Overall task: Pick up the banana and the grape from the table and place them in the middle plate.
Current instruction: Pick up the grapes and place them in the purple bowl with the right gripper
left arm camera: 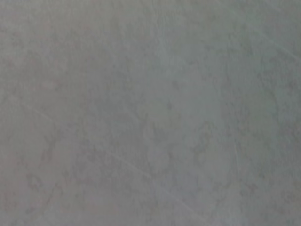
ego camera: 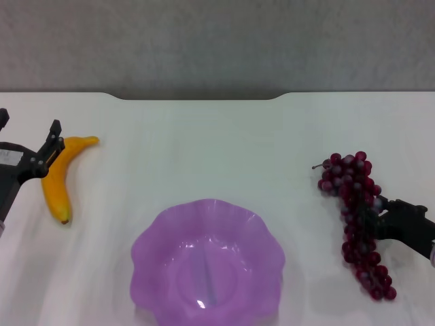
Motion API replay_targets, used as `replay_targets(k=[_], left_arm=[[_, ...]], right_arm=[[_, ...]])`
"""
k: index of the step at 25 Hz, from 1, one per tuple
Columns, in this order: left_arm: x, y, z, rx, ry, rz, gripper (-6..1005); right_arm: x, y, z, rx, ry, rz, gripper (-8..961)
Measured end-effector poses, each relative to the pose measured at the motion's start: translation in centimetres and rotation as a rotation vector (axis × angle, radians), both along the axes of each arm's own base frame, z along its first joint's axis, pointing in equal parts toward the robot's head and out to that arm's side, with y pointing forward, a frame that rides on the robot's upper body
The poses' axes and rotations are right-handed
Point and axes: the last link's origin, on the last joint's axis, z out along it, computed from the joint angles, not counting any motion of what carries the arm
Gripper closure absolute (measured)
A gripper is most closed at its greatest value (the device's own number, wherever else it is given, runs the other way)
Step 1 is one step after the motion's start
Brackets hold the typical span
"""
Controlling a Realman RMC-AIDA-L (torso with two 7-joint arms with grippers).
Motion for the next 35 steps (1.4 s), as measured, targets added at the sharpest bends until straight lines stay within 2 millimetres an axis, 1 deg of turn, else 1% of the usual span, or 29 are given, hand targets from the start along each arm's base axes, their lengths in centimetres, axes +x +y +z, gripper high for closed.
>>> replay_targets(k=[5,9,15,20,25,29,35], left_arm=[[0.0,0.0,0.0,0.000,0.000,0.000,95],[-0.1,0.0,0.0,0.000,0.000,0.001,95],[-0.1,0.0,0.1,0.001,0.001,0.002,95],[-0.1,-0.1,0.1,0.001,0.002,0.002,96],[-0.1,-0.1,0.1,0.001,0.002,0.003,95],[-0.2,-0.1,0.1,0.001,0.002,0.005,95],[-0.4,-0.4,0.1,0.001,0.002,0.011,96]], right_arm=[[-0.2,0.4,0.3,0.014,0.001,0.013,543],[-0.4,1.1,0.9,0.031,-0.009,0.022,574],[-0.6,1.6,1.2,0.037,-0.015,0.031,600],[-1.0,2.2,1.5,0.043,-0.024,0.047,603],[-1.9,3.1,2.4,0.059,-0.030,0.121,610],[-3.1,3.5,3.4,0.090,0.000,0.207,618],[-4.6,3.5,4.1,0.114,0.017,0.327,624]])
